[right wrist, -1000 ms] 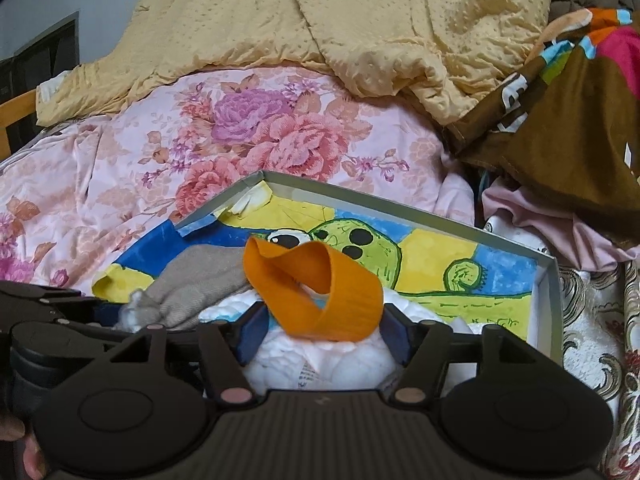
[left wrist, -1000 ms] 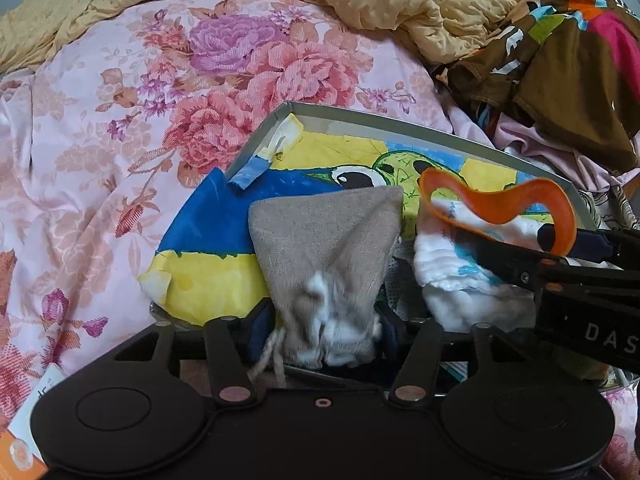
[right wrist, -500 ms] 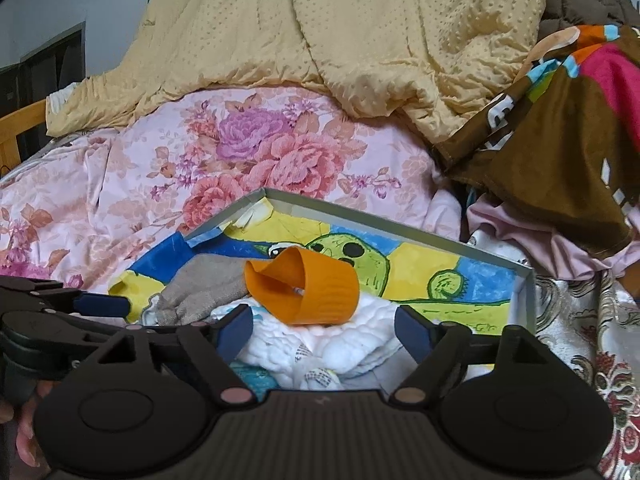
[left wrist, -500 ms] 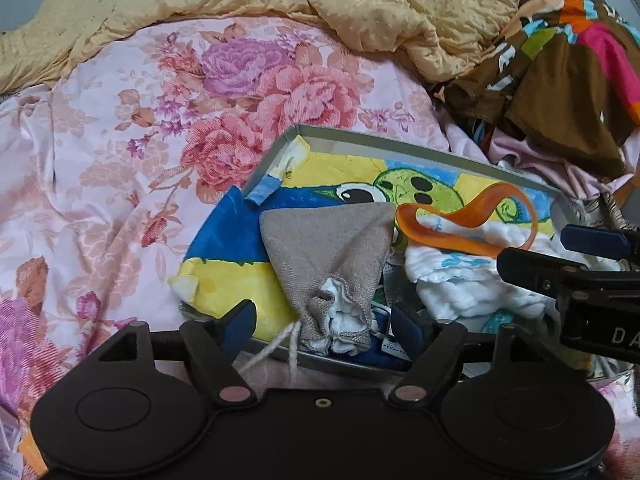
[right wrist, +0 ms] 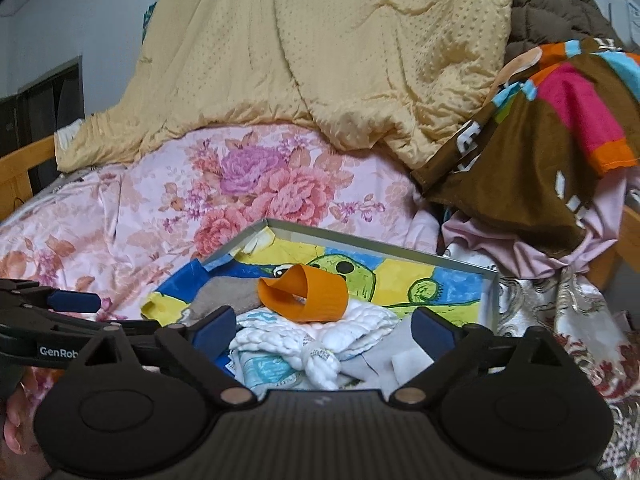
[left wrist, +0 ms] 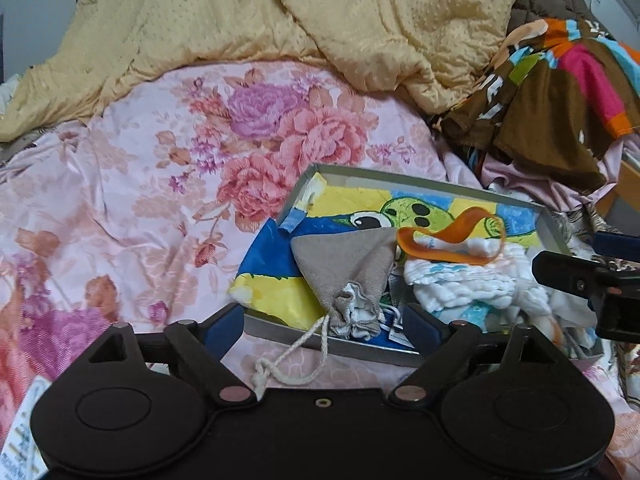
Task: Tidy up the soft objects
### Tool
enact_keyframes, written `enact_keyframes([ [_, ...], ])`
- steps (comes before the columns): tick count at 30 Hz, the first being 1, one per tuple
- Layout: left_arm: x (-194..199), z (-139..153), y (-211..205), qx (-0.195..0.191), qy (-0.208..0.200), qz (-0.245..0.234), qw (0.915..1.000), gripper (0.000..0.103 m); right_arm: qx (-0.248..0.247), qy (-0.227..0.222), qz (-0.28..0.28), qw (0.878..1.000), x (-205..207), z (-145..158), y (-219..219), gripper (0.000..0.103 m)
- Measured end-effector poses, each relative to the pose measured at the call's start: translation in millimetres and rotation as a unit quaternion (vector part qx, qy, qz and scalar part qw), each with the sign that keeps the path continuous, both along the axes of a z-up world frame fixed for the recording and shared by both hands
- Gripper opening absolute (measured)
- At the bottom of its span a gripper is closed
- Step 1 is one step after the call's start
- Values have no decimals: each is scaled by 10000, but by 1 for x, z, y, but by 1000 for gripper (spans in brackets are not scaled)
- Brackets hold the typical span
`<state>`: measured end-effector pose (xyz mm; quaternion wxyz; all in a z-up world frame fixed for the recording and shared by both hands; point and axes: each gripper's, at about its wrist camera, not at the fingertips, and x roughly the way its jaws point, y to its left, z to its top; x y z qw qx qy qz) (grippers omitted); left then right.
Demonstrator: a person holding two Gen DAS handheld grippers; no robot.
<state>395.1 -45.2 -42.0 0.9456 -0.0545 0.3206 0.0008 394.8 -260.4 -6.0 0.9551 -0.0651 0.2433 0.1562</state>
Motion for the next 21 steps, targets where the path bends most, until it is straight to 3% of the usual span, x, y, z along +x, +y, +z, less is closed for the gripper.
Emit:
enact_keyframes([
  [4,-21,9,-1,3,-179,23,9998,91,165,29,-73,9998,-17,3,-9,101],
  [6,-31,12,-2,16,-245,38,9997,98,190,28,-93,9998,-25,3,-13,102],
  [12,-57,20,-8,162,-397,-75,9991,100,227,107,-102,9996,-48,-1,-21,103],
  [21,-94,31,-14,93,-672,-46,9977,102,375,-78,-174,9991,-85,6,-29,103],
])
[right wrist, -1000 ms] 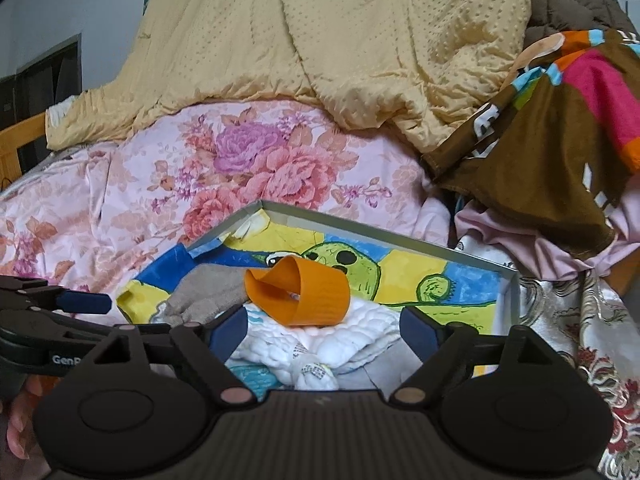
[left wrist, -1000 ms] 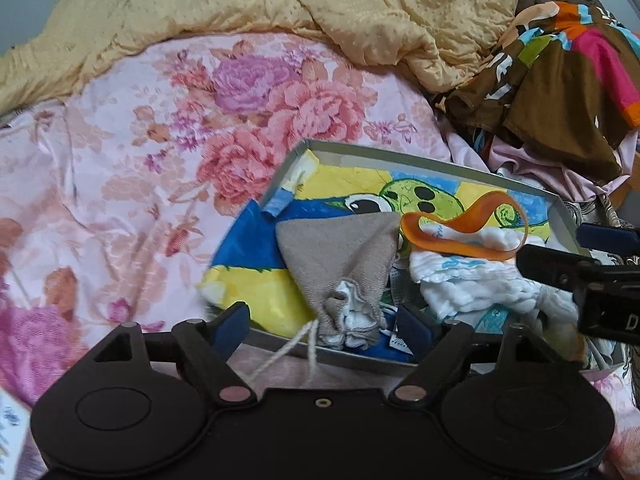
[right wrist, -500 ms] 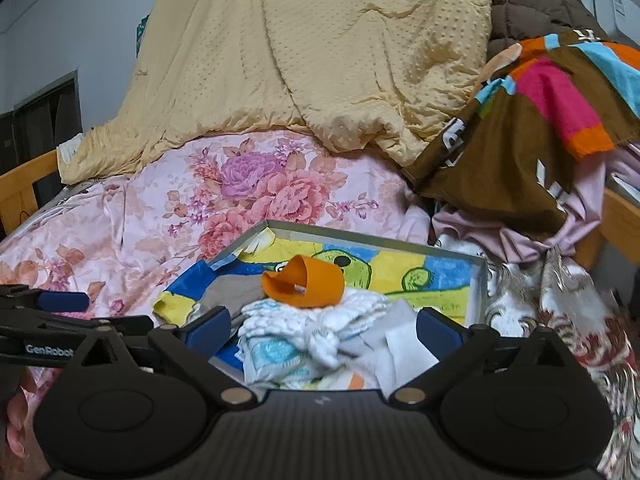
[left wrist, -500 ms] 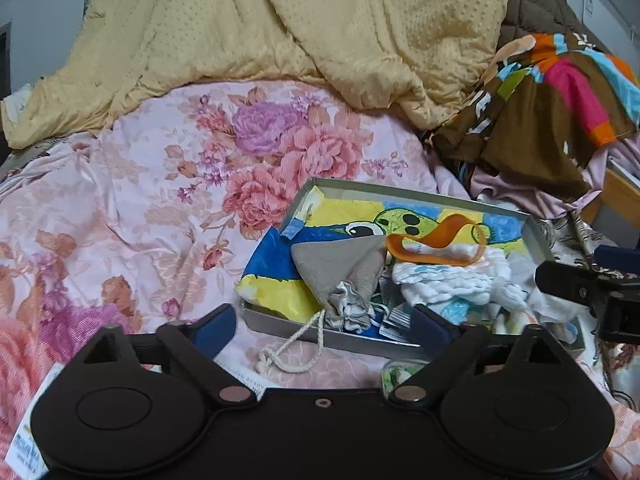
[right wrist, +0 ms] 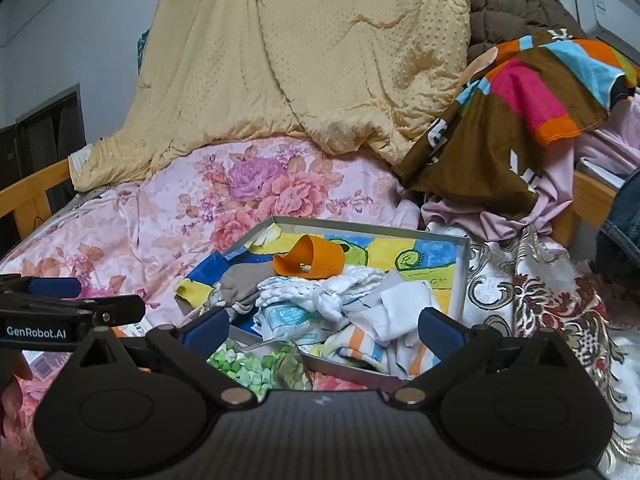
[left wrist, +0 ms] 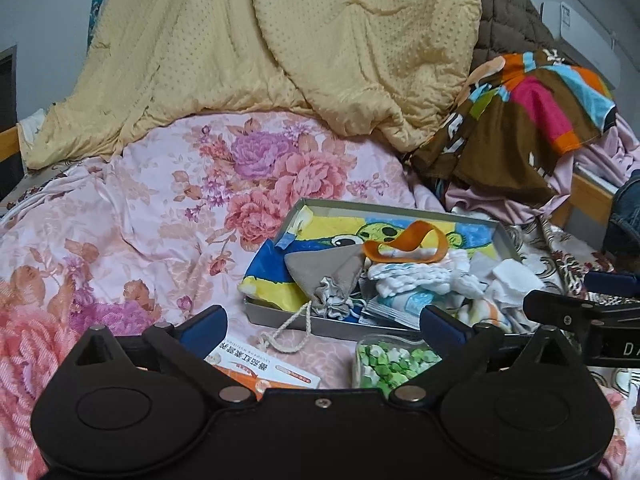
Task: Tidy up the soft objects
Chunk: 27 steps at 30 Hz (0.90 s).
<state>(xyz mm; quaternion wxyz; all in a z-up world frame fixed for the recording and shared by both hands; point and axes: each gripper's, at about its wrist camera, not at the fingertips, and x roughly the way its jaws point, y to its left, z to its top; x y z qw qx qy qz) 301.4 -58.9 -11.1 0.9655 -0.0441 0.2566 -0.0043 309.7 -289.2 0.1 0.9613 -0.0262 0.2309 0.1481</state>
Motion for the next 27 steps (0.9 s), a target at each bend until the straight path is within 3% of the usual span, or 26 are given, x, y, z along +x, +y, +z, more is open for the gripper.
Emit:
enact_keyframes([
  [6,-27,7,-3,102,-406,54,9991,102,41,-73,-56,9999,-20,3,-6,103],
  [15,-52,14,-7,39,-393,72,9992,102,-72,-268,55,9996,-55,11,-8,103],
  [27,-95,32,-13,114,-625,22,9980,102,211,-465,85,9987,-94,25,-13,103],
])
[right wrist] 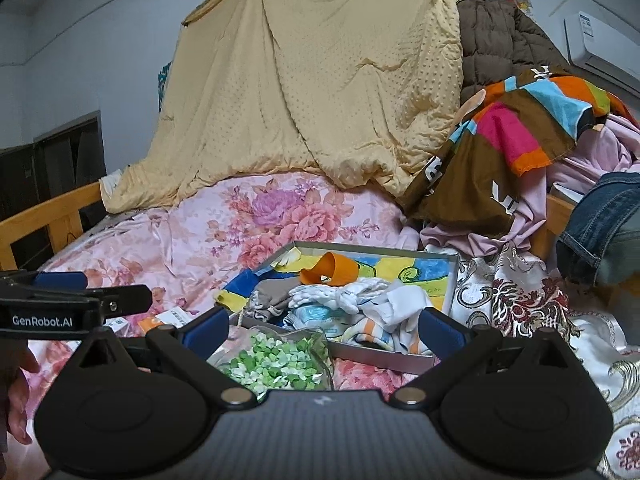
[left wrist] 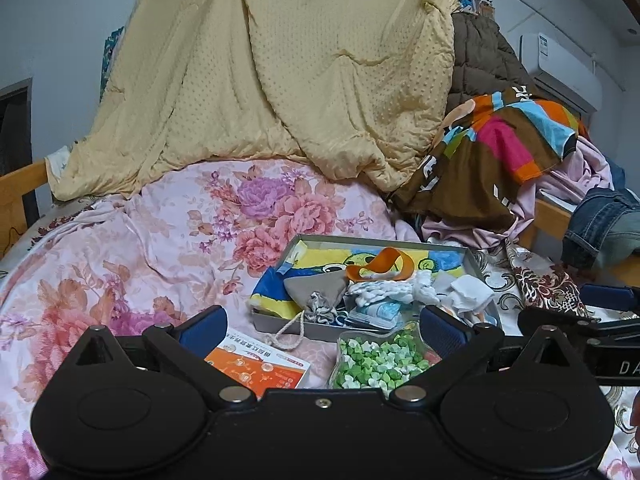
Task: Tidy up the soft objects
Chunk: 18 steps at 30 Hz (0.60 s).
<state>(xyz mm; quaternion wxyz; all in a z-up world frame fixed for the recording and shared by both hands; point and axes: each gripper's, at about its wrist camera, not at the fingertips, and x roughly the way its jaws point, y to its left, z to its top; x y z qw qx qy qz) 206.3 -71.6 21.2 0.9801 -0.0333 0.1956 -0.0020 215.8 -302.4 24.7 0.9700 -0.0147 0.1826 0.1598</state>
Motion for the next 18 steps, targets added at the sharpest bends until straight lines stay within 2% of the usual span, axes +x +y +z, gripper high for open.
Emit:
enact_keyframes([
  [8,-23,3,-3,31,15,73,10000,102,145,-18,-58,9999,-20,2,-11,103],
  [18,-53,-7,-6,-222,137,325,9991,102,282,59,-87,9995,-48,-10,-20,103],
])
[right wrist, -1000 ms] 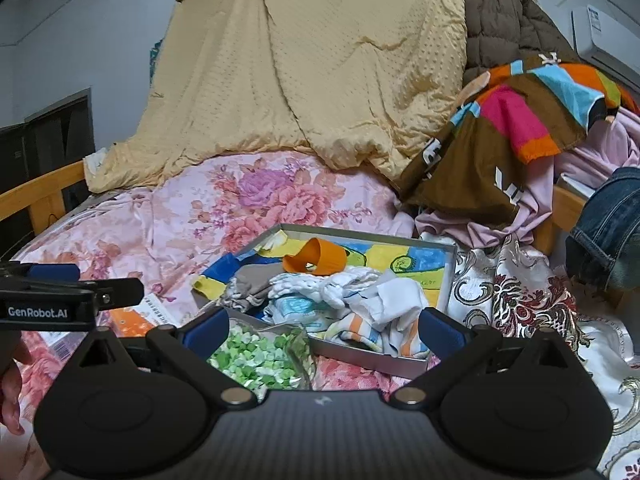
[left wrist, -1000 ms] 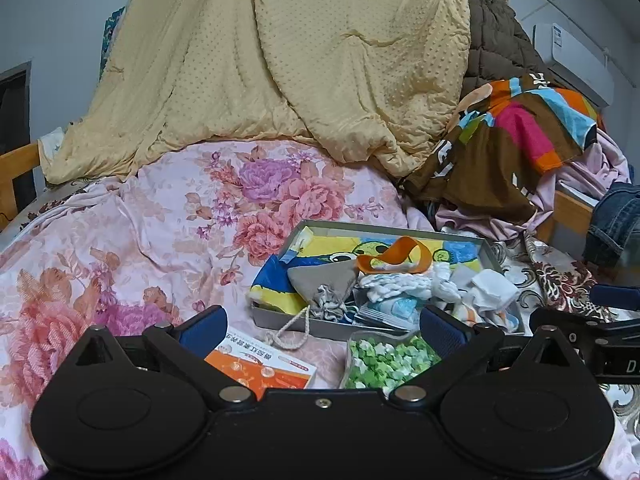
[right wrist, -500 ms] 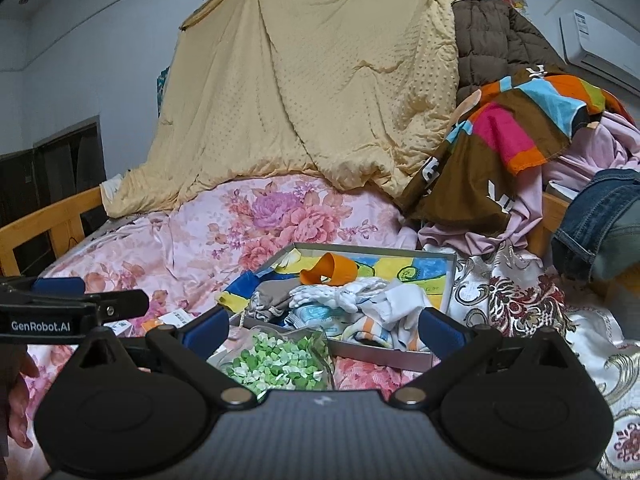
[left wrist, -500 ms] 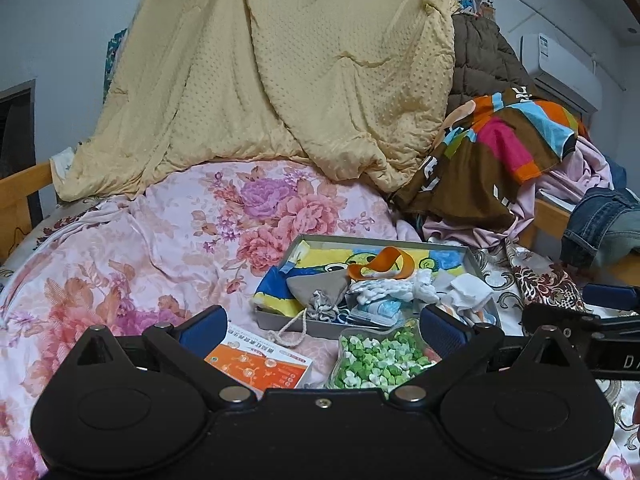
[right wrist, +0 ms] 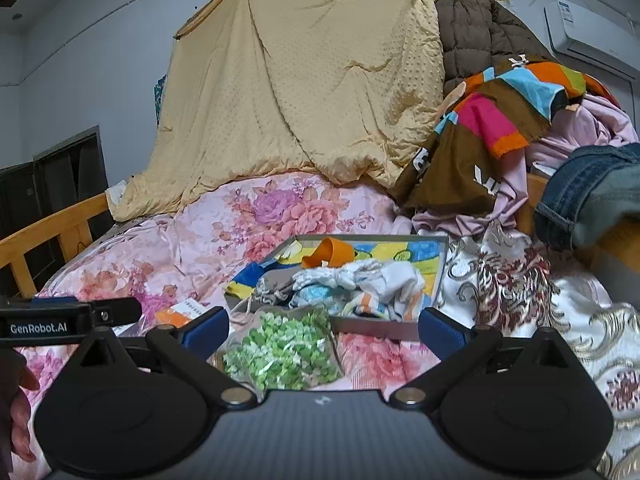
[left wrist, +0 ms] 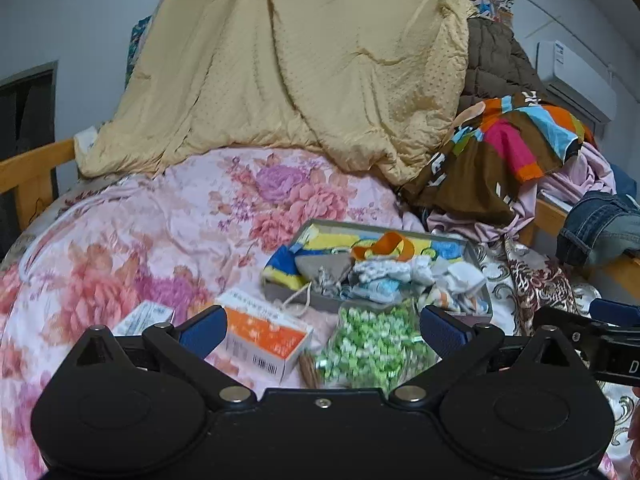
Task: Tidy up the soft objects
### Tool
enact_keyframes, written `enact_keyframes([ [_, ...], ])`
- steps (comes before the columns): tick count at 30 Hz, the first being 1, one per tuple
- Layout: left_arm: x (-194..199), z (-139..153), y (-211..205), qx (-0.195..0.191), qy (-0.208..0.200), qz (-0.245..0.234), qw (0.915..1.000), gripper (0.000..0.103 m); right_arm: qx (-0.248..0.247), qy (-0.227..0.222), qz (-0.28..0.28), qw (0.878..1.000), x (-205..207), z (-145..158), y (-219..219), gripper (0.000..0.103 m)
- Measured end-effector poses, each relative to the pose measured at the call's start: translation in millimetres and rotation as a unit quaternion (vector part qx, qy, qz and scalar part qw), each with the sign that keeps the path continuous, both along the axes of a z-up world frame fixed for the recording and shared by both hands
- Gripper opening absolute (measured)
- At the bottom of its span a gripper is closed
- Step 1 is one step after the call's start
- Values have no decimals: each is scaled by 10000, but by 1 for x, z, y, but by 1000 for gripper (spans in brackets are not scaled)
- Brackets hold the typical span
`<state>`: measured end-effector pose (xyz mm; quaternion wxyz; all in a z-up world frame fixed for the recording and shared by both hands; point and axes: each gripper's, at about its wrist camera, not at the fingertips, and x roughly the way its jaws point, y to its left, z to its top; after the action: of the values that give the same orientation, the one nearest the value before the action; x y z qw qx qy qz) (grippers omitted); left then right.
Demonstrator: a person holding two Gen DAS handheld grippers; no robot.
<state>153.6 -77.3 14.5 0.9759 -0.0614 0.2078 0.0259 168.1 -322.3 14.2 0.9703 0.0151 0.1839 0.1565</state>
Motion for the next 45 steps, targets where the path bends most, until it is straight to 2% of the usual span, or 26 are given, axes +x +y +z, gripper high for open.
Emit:
enact_keyframes([
  [7,-27,-23,-4,-236,160,292,9992,102,45,60,-95,9999,-23,-12,-11,103],
  [14,-46,-30,-9,-331,193,613,9974,102,166,229,-160,9995,-39,-22,-20,103],
  [20,-56,-33,-12,-252,410,863,9951,102,153,640,-59,9978,-49,-40,-20,103],
  [29,-69,-39,-18,5,547,1077,9927,102,137,515,25,9986,-53,-45,-16,103],
  [35,-73,-46,-20,26,741,1081,9914,102,107,537,-29,9985,-50,-52,-13,103],
  [45,-75,-53,-22,-22,724,1177,9904,102,31,420,-46,9991,-49,-60,-6,103],
])
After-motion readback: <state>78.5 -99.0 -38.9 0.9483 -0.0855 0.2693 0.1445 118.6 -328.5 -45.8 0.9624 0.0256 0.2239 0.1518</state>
